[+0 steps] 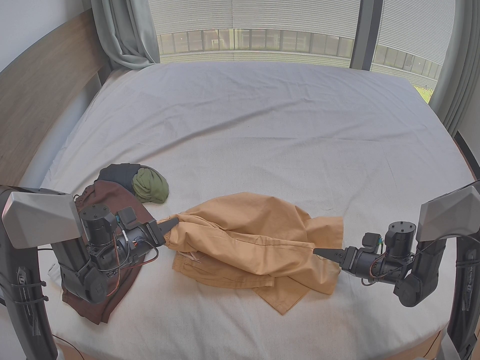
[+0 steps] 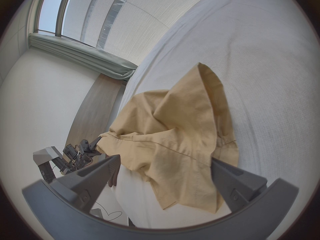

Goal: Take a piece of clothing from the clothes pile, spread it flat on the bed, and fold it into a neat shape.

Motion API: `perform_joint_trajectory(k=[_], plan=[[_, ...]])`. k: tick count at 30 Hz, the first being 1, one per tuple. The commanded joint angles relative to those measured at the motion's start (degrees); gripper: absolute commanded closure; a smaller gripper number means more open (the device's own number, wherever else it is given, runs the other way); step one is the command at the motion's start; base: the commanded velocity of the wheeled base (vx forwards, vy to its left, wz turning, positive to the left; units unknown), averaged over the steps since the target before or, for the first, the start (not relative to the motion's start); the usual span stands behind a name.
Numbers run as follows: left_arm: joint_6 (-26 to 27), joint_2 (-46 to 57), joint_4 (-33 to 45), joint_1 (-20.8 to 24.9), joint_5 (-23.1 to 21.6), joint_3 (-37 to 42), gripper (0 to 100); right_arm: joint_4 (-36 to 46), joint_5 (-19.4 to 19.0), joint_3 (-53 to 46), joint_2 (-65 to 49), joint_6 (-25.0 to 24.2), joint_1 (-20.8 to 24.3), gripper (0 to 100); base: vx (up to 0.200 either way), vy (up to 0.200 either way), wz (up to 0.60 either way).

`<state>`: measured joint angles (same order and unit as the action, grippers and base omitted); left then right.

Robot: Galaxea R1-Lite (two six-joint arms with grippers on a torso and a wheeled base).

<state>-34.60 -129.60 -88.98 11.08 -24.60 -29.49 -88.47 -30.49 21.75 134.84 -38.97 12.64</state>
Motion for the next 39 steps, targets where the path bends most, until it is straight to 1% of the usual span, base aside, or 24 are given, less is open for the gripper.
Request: perform_joint_trajectory(k=[1,5,8,11,13,14,16,19,20,21,25,29,33,34,39], plan=[[-0.03,-0.04,-0.05,-0.01,-0.01,-0.04,100,0.05,-0.10,0.40,1.92,0.13,-0.78,100,0.000,0.000,0.00],[-0.03,-0.13,-0.05,0.08,-0.01,-0.04,100,-0.04,-0.45,0.22,1.92,0.21,-1.04,100,0.000,0.000,0.00],[-0.03,-0.04,-0.05,0.08,-0.01,-0.04,100,-0.04,-2.47,-0.39,1.13,0.30,-2.27,100,0.000,0.000,0.00],[-0.03,0.05,-0.05,-0.09,-0.01,-0.04,100,-0.04,-6.43,-1.71,-1.33,0.30,-4.20,100,0.000,0.000,0.00],[-0.03,-0.04,-0.05,-0.09,-0.01,-0.04,100,-0.04,-9.77,-2.59,-3.71,0.39,-6.05,100,0.000,0.000,0.00],[-0.03,-0.04,-0.05,-0.09,-0.01,-0.04,100,-0.04,-9.77,-2.59,-3.71,0.39,-6.05,100,0.000,0.000,0.00],[0.06,-0.13,-0.05,-0.01,-0.01,-0.04,100,-0.04,-15.13,-4.08,-7.14,0.39,-8.95,100,0.000,0.000,0.00],[-0.03,-0.13,-0.05,-0.01,-0.01,-0.13,100,-0.04,-20.40,-5.40,-9.24,0.39,-11.15,100,0.000,0.000,0.00],[0.06,-0.13,-0.05,-0.01,-0.01,-0.13,100,-0.04,-20.58,-5.40,-9.24,0.39,-11.24,100,0.000,0.000,0.00],[-0.03,-0.22,-0.05,-0.01,-0.01,-0.13,100,-0.04,-22.60,-5.40,-9.24,0.48,-11.94,100,0.000,0.000,0.00],[-0.03,-0.22,-0.05,-0.01,-0.01,-0.04,100,-0.04,-22.95,-5.22,-8.37,0.65,-11.32,100,0.000,0.000,0.00],[-0.03,-0.22,-0.05,-0.01,-0.01,-0.04,100,-0.04,-22.86,-4.61,-3.44,4.43,-11.06,100,0.000,0.000,0.00],[-0.03,-0.22,-0.05,-0.01,-0.01,-0.04,100,-0.04,-22.86,-4.70,-2.39,7.33,-10.44,100,0.000,0.000,0.00],[-0.03,-0.22,-0.05,-0.01,-0.01,-0.13,100,-0.13,-22.95,-4.70,-2.39,7.60,-10.27,0,0.000,0.000,0.00],[-0.03,-0.30,-0.05,-0.01,-0.01,-0.04,100,-0.13,-22.95,-3.82,-2.92,7.95,-8.77,0,0.000,0.000,0.00]])
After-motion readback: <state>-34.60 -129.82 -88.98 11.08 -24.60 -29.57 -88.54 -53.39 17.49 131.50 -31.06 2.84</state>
